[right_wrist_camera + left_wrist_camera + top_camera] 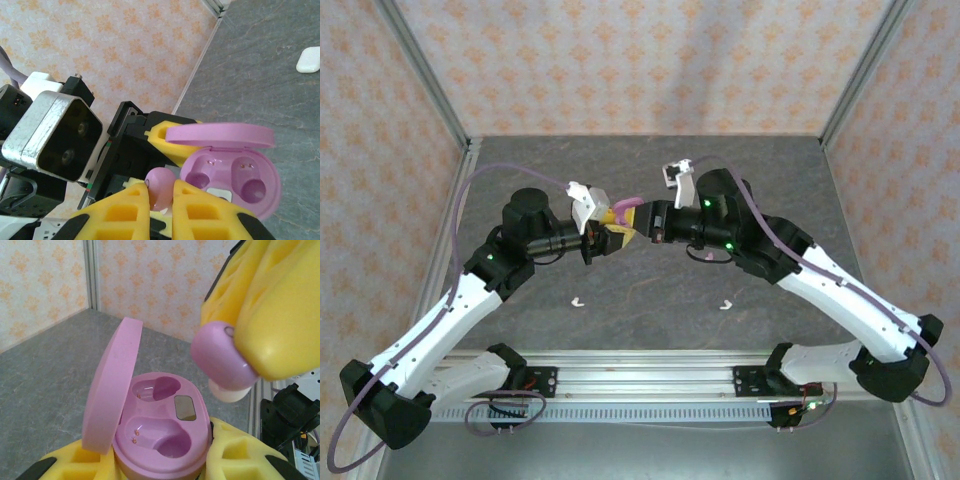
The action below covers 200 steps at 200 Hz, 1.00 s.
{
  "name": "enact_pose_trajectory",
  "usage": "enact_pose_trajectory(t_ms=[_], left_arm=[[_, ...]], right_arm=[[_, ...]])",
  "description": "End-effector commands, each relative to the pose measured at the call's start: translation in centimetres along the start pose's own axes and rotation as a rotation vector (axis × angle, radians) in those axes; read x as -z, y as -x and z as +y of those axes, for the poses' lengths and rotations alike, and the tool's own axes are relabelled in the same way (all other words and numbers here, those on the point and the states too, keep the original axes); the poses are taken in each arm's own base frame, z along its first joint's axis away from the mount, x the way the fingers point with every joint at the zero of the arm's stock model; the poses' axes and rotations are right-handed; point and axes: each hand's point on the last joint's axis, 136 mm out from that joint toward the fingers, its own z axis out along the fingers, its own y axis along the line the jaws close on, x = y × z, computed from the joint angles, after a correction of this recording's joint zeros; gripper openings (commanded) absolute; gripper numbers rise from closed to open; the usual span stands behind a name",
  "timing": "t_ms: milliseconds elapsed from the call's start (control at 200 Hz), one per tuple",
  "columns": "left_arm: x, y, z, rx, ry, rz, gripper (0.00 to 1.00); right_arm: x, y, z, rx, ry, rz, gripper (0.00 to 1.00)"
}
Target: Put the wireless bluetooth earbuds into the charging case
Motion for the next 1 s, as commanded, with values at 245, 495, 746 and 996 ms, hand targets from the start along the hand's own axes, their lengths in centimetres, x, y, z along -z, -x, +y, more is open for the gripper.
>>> enact_pose_trajectory(t_ms=[245, 495, 746, 996], left_arm=[[0.4, 0.9, -0.7, -0.022, -0.017, -0.025, 0.08], [0.6, 1.0, -0.7, -0.028, -0.014, -0.027, 0.08], [0.4, 1.1, -0.7, -0.028, -0.015, -0.027, 0.08], [0.4, 1.2, -0.7, -0.023, -0.02, -0.033, 0.08]], right_arm=[[-0.8, 0.8, 0.2, 0.104, -0.033, -0.014, 0.15], [-0.9, 0.7, 0.0, 0.146, -0.053, 0.003, 0.18], [-1.2, 0.3, 0.1, 0.155, -0.043, 0.022, 0.17], [-1.6, -0.5, 0.3, 0.169, -0.034, 0.05, 0.17]])
